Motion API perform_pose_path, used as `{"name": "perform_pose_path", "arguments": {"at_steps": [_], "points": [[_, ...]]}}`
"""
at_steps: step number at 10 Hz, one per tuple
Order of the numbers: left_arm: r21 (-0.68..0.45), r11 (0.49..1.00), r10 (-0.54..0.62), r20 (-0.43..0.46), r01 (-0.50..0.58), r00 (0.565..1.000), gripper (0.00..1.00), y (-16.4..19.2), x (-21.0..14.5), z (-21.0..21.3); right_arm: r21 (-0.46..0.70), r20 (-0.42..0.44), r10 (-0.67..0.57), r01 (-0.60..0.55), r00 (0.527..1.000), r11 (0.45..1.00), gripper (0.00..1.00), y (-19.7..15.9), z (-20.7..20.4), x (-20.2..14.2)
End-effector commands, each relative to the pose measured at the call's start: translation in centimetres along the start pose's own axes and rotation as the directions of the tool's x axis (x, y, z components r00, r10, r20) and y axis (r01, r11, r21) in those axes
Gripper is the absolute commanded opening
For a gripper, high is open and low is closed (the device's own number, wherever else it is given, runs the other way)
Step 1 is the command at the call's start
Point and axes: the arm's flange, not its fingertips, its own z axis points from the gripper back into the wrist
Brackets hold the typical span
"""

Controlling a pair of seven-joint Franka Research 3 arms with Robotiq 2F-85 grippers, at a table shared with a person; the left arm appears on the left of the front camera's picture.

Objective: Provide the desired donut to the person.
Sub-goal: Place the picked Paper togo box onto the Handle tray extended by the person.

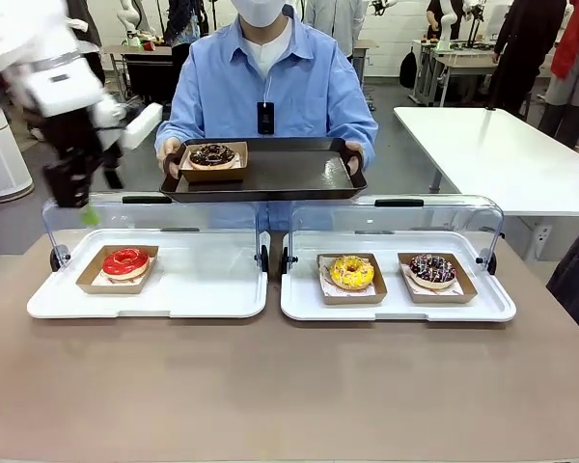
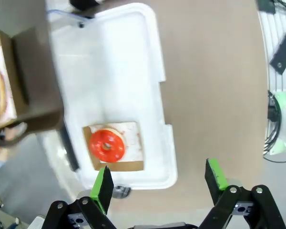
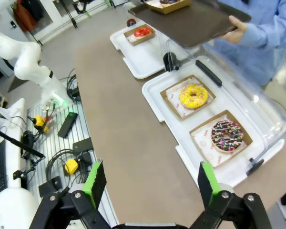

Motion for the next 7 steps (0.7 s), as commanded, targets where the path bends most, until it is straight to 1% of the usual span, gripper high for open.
{"name": "perform_pose_path", "arguments": {"at_steps": [1, 3, 4, 5, 7], "points": [[0.026, 1.0, -0.008, 0.064, 0.006, 0.998, 1.0, -2.9, -2.2, -0.5, 0.003, 0.006, 0.004, -0.004, 1.0, 1.0, 1.0, 0.0, 0.0, 0.0], [0.025, 0.999, 0.025, 0.079, -0.027, 0.997, 1.0, -3.9, -4.3, -0.9, 0.003, 0.006, 0.004, -0.004, 1.0, 1.0, 1.0, 0.0, 0.0, 0.0], [0.022, 0.997, 0.07, 0.092, -0.073, 0.993, 1.0, -4.2, -4.8, -1.4, 0.003, 0.006, 0.004, -0.004, 1.0, 1.0, 1.0, 0.0, 0.0, 0.0], [0.004, 0.999, 0.032, 0.044, -0.032, 0.999, 1.0, -3.9, -4.1, -0.7, 0.003, 0.006, 0.004, -0.004, 1.0, 1.0, 1.0, 0.0, 0.0, 0.0], [0.004, 0.999, 0.032, 0.044, -0.032, 0.999, 1.0, -3.9, -4.1, -0.7, 0.003, 0.006, 0.004, -0.004, 1.0, 1.0, 1.0, 0.0, 0.0, 0.0]]}}
